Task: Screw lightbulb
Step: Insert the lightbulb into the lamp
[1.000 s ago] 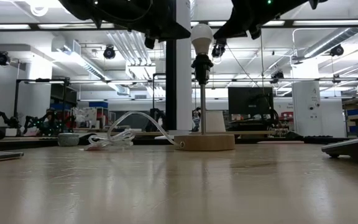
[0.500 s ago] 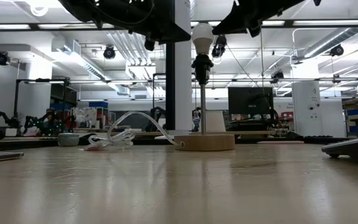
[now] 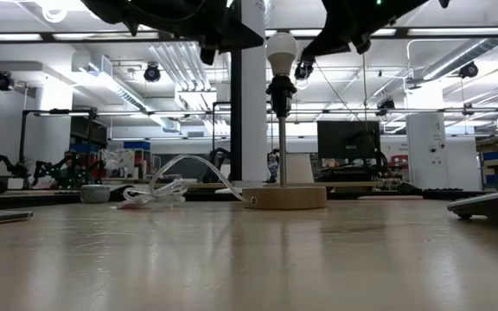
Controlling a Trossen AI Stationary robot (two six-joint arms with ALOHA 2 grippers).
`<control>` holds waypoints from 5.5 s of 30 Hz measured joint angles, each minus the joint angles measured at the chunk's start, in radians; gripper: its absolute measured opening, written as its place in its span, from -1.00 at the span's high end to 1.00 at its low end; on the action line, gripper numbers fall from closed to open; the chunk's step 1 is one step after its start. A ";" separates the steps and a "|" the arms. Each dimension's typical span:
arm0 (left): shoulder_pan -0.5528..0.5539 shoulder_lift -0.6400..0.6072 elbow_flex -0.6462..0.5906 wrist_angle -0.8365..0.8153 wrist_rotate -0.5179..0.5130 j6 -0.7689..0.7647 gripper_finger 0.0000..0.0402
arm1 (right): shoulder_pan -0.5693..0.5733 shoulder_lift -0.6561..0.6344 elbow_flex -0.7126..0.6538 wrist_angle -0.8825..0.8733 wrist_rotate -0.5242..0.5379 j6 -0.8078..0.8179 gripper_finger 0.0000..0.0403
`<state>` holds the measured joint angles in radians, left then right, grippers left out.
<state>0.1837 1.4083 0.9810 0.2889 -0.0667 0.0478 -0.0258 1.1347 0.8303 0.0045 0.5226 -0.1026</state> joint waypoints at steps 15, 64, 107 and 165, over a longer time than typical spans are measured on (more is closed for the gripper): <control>0.005 0.023 0.000 0.018 -0.040 -0.008 1.00 | -0.054 0.001 0.000 0.060 -0.141 -0.004 1.00; 0.011 0.045 0.000 0.022 -0.118 -0.035 1.00 | -0.050 0.003 0.000 0.022 -0.216 0.069 1.00; 0.011 0.024 0.000 -0.033 -0.076 -0.031 1.00 | -0.043 0.033 0.000 -0.016 -0.175 0.076 1.00; 0.024 0.034 0.000 -0.016 -0.033 -0.009 1.00 | -0.059 0.028 0.000 0.054 -0.268 0.050 1.00</control>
<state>0.2077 1.4425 0.9813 0.2725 -0.0995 0.0391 -0.0851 1.1629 0.8303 0.0586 0.2542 -0.0525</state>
